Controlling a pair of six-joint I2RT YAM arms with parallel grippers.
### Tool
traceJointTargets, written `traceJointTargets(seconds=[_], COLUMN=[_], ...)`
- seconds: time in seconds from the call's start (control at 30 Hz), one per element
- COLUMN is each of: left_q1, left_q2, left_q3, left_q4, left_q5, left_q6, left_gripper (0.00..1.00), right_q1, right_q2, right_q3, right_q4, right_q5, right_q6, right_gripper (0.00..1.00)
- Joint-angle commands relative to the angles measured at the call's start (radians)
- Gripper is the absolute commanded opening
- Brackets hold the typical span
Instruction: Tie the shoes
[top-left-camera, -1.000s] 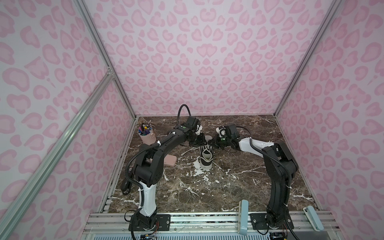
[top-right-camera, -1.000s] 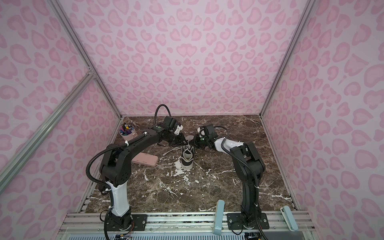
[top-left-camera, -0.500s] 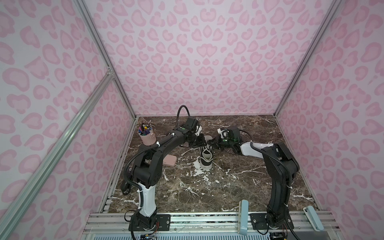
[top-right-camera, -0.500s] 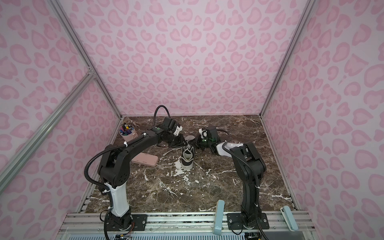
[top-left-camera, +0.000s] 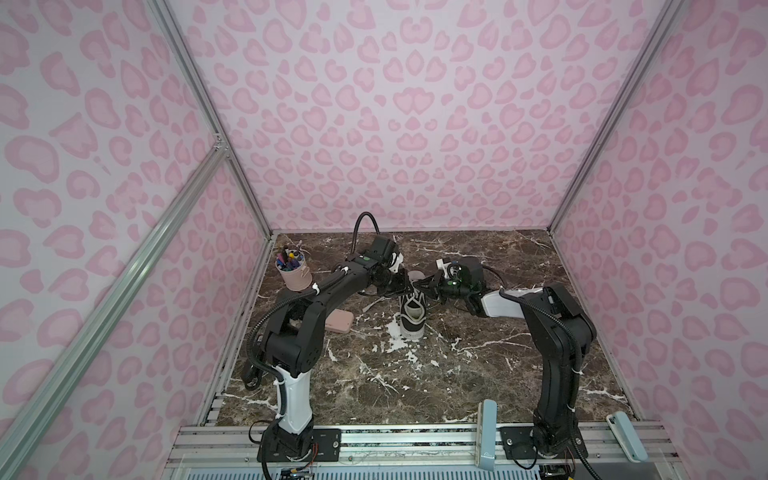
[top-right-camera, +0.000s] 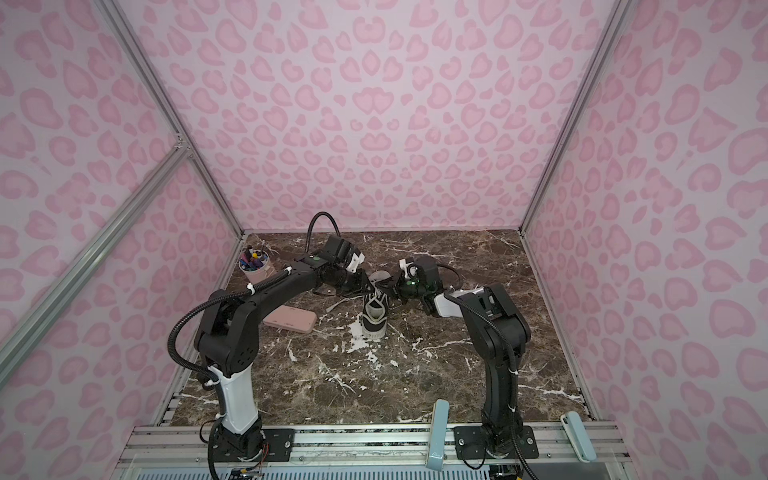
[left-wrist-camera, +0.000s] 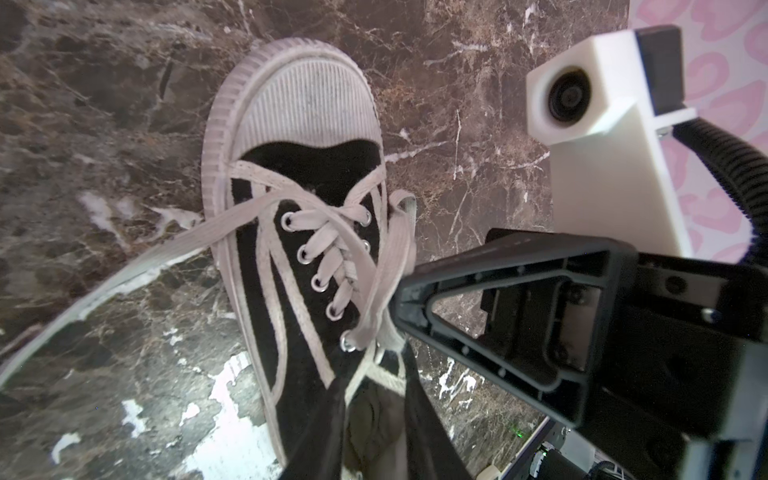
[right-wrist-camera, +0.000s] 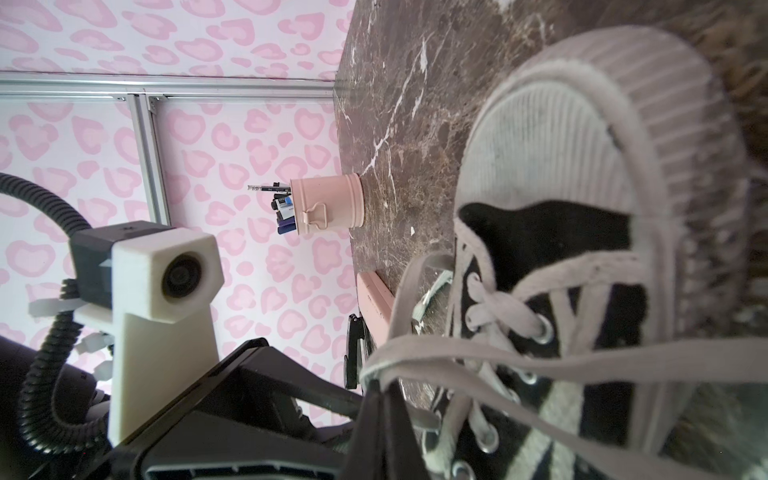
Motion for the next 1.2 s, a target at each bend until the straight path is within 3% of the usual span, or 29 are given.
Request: traceJointTargets(seconds=[0.0,0.4,0.73,1.17], left_q1=[-0.002,-0.017,-0.021,-0.022], left_q2=[-0.008,-0.003,-0.001,0.018], left_q3=[-0.005,-0.017,-0.031,-0.041], left_q4=[0.028,0.041,0.044,0.087], left_q5=[0.017,0.021,0.02,0.053], left_q6=[0.0,0.001,0.004,-0.017], left_gripper=[0.27,0.28,0.28,0.28], right_q1=[-0.001,-0.002,-0.005,-0.002], right_q2=[0.007,-0.002,0.062,0.066], right_q3=[-0.011,-0.083,-0.144,-0.156], right_q4=[0.031,0.104,0.442,0.445], right_q5=[-0.013,-0.005,-0.007,-0.012], right_q6=[0.007,0.04,0.256,0.26], right_gripper=[0.04,0.04,0.03,0.02])
